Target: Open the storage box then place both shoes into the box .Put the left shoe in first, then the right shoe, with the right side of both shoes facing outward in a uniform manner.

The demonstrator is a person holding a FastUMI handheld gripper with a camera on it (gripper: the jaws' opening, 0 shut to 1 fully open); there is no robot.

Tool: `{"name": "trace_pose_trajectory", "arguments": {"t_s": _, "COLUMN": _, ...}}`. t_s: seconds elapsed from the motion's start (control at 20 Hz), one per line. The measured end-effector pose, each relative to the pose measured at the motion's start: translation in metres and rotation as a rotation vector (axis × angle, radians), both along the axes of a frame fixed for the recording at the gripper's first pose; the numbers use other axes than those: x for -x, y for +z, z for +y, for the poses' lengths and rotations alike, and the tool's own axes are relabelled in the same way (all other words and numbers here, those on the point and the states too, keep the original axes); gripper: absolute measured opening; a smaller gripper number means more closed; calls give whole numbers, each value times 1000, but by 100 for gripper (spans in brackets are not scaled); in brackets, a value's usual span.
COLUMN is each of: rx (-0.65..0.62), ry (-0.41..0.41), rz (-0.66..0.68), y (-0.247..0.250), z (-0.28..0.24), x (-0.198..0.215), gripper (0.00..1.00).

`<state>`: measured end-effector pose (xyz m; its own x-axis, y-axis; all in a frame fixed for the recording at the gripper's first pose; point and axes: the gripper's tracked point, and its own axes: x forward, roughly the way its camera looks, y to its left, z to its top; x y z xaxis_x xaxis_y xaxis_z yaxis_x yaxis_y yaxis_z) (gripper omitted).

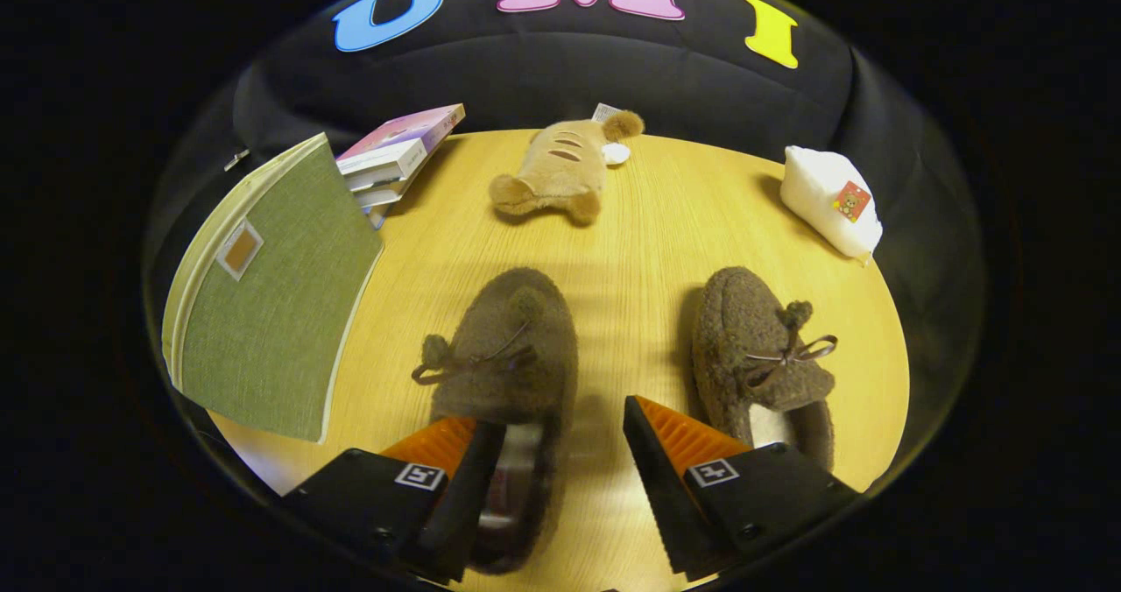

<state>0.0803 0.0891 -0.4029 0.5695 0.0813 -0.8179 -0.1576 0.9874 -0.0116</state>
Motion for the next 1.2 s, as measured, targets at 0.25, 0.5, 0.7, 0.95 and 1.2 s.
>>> {"name": "trace_pose_trajectory", "arguments": {"t_s": 0.25, "rx": -58, "ry": -27, "rz": 26, "y": -13, "z": 10, "x": -2, "gripper": 41}}
{"name": "trace_pose_trajectory", "arguments": {"t_s": 0.5, "rx": -86, "ry": -123, "rz": 38, "y": -9, "z": 4, "x": -4, "gripper": 6}}
{"name": "trace_pose_trajectory", "arguments": {"t_s": 0.7, "rx": -147, "ry": -129, "rz": -16, "y": 33, "z": 16, "x": -4, "gripper": 6}}
{"name": "trace_pose_trajectory", "arguments": {"t_s": 0.95, "rx": -187, "ry": -104, "rz": -112, "y": 119, "z": 41, "x": -13, "gripper": 5}}
{"name": "trace_pose_trajectory", "arguments": {"t_s": 1.2, "rx": -306, "ry": -100, "rz": -164, "y": 205, "z": 110, "x": -31, "gripper": 5}}
